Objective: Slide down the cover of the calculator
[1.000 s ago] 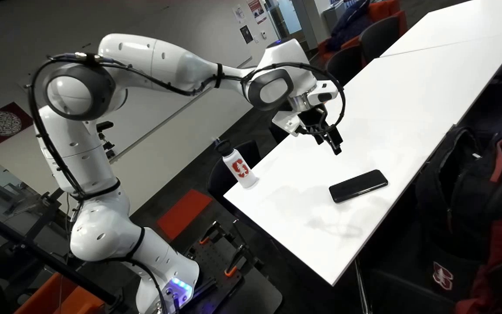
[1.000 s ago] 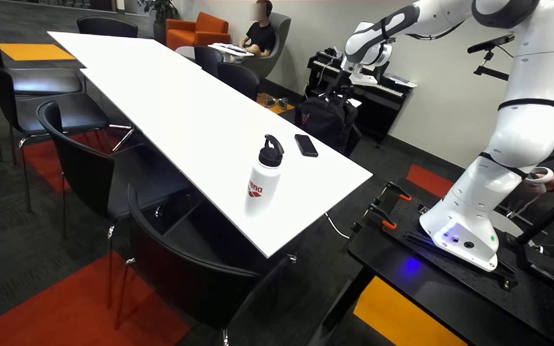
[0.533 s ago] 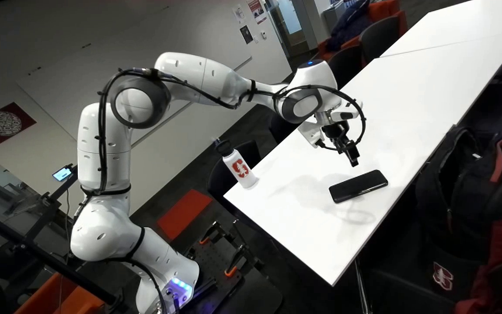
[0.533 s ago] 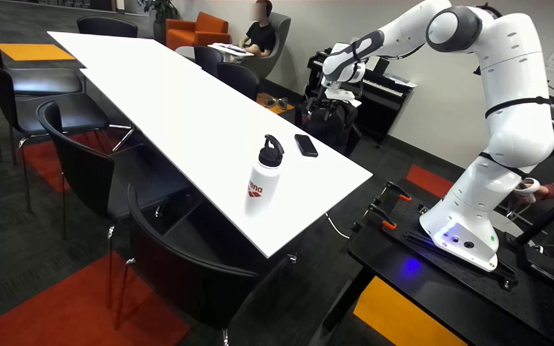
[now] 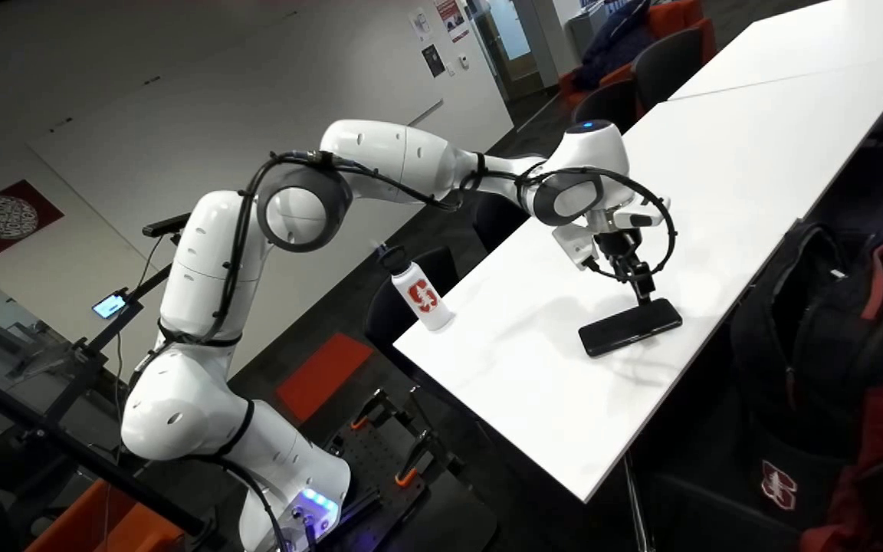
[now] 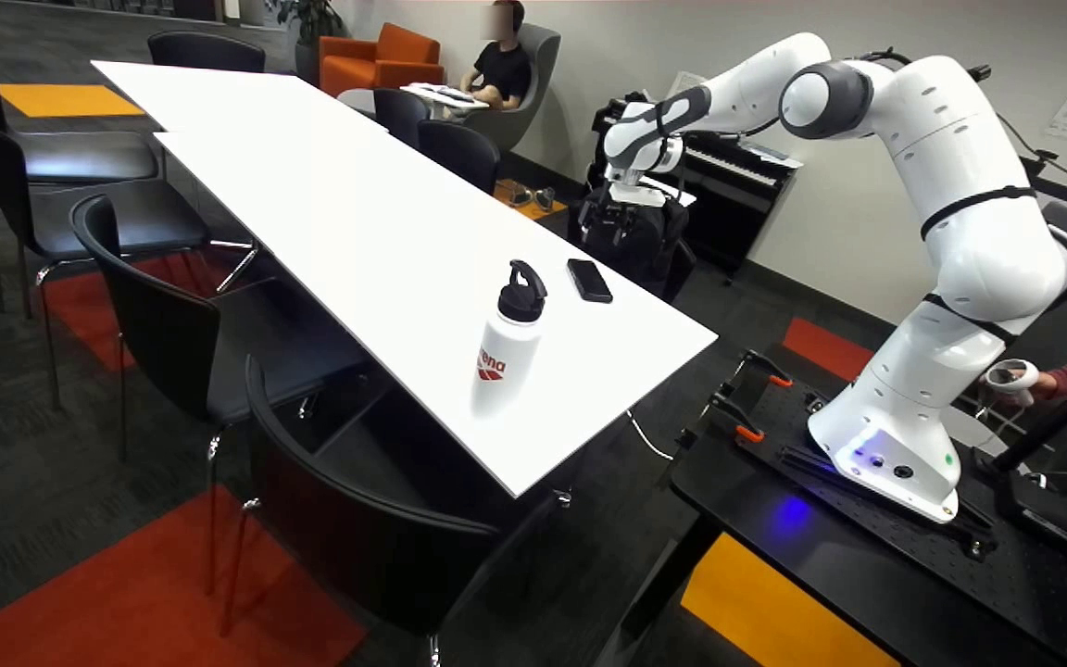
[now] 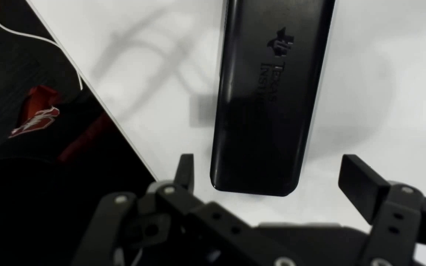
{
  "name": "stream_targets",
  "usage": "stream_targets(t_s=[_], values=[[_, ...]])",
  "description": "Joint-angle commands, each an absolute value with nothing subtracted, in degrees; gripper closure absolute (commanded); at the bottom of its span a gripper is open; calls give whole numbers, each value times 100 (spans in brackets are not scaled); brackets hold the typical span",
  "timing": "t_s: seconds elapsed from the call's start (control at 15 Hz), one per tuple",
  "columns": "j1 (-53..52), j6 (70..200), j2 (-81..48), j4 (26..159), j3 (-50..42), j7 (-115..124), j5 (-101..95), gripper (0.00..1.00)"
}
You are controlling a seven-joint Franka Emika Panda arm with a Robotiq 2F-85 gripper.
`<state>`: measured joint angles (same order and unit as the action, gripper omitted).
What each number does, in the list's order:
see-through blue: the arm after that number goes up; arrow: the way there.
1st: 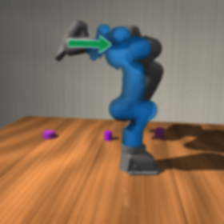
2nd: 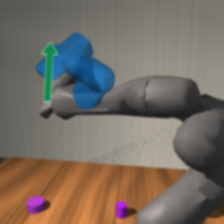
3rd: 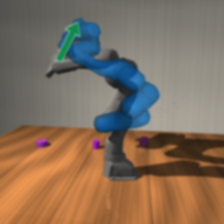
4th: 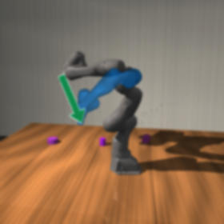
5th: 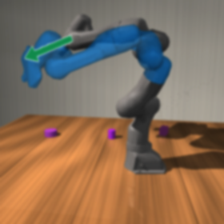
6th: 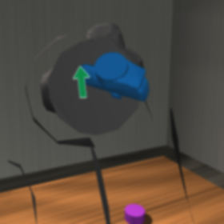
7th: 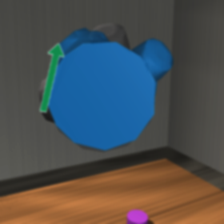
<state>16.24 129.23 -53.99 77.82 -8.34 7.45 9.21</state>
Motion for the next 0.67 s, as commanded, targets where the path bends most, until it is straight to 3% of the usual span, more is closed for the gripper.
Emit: stream_targets(t_s=[0.0, 0.6], values=[[1683, 12532, -5907, 7020, -806, 1004, 965, 0], [1679, 12376, -6697, 6202, -802, 1294, 939, 0]])
